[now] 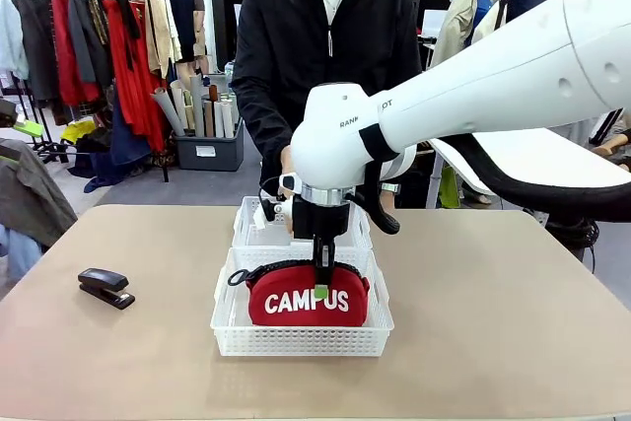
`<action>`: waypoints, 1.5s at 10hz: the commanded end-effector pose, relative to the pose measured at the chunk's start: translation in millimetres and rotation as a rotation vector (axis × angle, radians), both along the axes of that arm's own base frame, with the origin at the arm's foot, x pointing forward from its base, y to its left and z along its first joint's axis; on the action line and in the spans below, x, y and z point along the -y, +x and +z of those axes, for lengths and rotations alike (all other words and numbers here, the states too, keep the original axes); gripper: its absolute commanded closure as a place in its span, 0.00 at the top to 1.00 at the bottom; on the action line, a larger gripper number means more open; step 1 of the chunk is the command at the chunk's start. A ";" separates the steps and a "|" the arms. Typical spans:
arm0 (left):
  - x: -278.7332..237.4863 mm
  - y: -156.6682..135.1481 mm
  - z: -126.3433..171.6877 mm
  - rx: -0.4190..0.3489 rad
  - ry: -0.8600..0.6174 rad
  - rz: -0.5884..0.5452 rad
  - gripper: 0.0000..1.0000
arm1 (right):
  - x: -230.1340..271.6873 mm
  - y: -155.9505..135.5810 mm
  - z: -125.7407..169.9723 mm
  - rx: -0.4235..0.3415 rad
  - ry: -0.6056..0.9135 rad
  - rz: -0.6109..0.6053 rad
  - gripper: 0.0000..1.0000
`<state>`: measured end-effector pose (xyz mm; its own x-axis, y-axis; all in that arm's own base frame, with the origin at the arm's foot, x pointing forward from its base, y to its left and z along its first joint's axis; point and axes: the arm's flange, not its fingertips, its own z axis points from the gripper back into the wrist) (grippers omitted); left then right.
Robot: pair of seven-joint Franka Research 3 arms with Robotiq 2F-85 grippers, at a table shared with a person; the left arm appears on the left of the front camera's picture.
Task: Distribute items into two baskets.
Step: Place the picked Pencil pouch into the Organizing basket as instructed by the person.
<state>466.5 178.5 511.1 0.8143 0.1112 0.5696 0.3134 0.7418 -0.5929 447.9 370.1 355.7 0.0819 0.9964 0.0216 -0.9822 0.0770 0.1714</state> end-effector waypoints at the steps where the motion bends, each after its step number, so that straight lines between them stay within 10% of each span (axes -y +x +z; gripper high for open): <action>1: 0.6 0.0 0.4 0.003 0.001 0.001 1.00 | 1.5 0.2 -8.2 0.021 -0.004 -0.020 0.00; 4: 0.6 0.0 0.4 0.003 0.001 0.001 1.00 | 2.5 2.0 -13.7 0.000 -0.004 -0.029 0.00; 9: 0.6 0.0 0.4 0.003 0.001 0.001 1.00 | 6.0 1.0 0.5 -0.016 0.030 -0.059 0.98; 15: 0.6 0.0 0.4 0.003 0.001 0.001 1.00 | 8.1 -14.0 61.6 0.047 0.058 -0.109 1.00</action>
